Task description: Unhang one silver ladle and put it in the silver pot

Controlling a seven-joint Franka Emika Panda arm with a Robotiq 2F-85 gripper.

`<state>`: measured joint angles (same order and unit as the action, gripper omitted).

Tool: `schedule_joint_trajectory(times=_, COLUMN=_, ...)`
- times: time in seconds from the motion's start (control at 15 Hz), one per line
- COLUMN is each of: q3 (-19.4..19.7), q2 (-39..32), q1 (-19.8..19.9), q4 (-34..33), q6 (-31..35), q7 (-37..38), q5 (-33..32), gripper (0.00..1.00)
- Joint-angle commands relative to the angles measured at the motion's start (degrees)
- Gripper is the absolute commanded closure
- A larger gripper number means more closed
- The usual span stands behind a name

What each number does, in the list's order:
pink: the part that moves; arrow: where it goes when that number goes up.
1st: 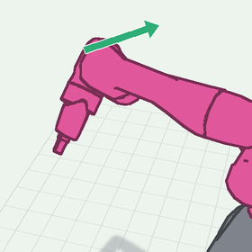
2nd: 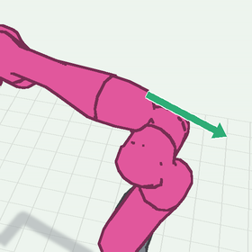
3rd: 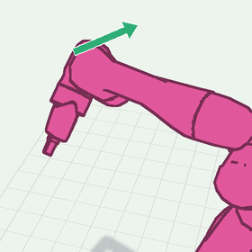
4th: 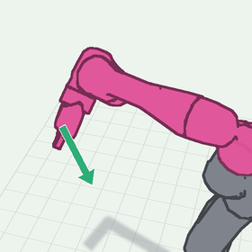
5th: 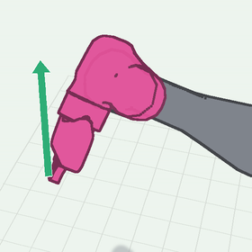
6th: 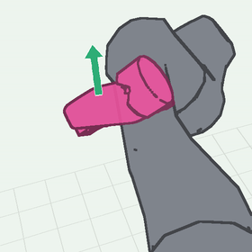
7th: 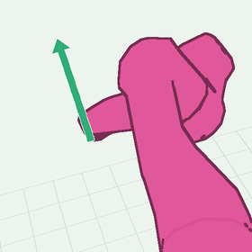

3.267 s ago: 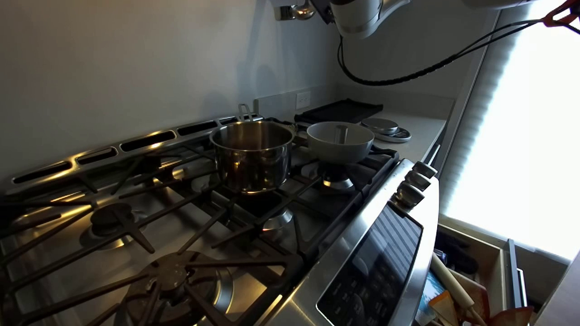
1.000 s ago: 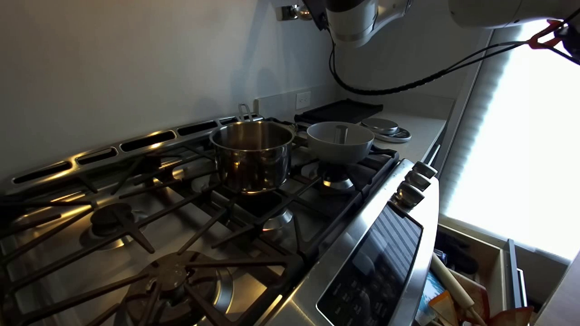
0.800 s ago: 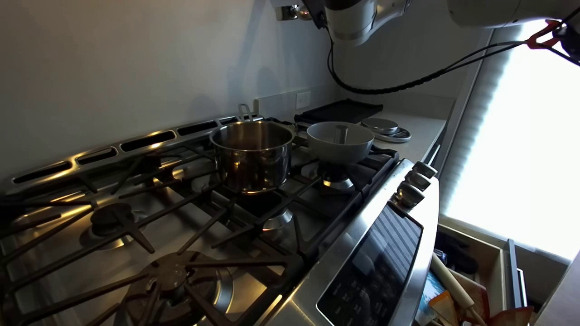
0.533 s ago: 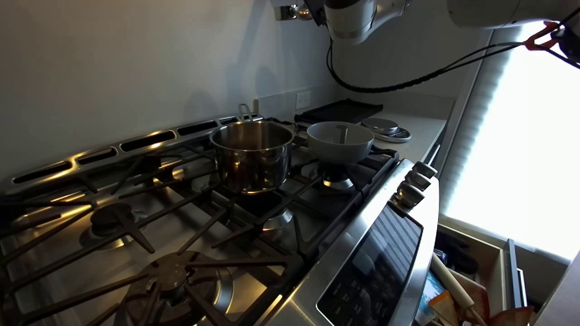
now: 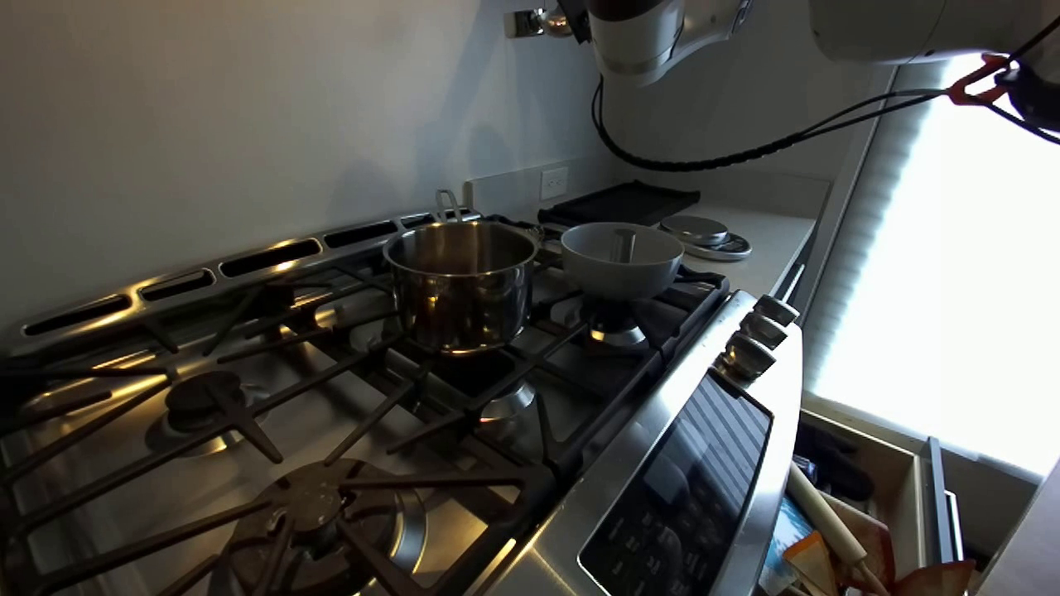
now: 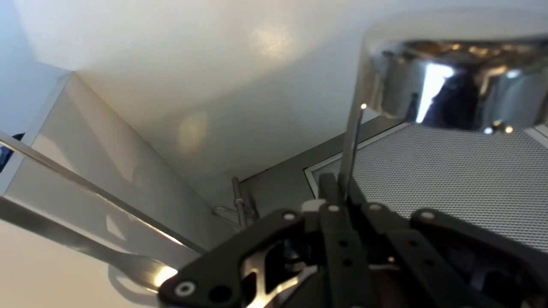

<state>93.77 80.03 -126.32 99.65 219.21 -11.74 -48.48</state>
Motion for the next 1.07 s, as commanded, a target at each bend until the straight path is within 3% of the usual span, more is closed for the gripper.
schedule_joint_trajectory(times=0.0, q3=-0.37, q2=1.33, q1=-0.38, q4=-0.68, q6=0.58, q7=0.49, q5=0.09, gripper=0.99)
schedule_joint_trajectory(times=0.47, q3=-0.15, q2=1.43, q1=-0.28, q4=-0.24, q6=1.2, q7=0.27, q5=5.93, gripper=0.99)
schedule_joint_trajectory(times=1.0, q3=-1.63, q2=3.28, q1=-0.4, q4=-0.55, q6=-0.51, q7=2.28, q5=1.13, gripper=0.99)
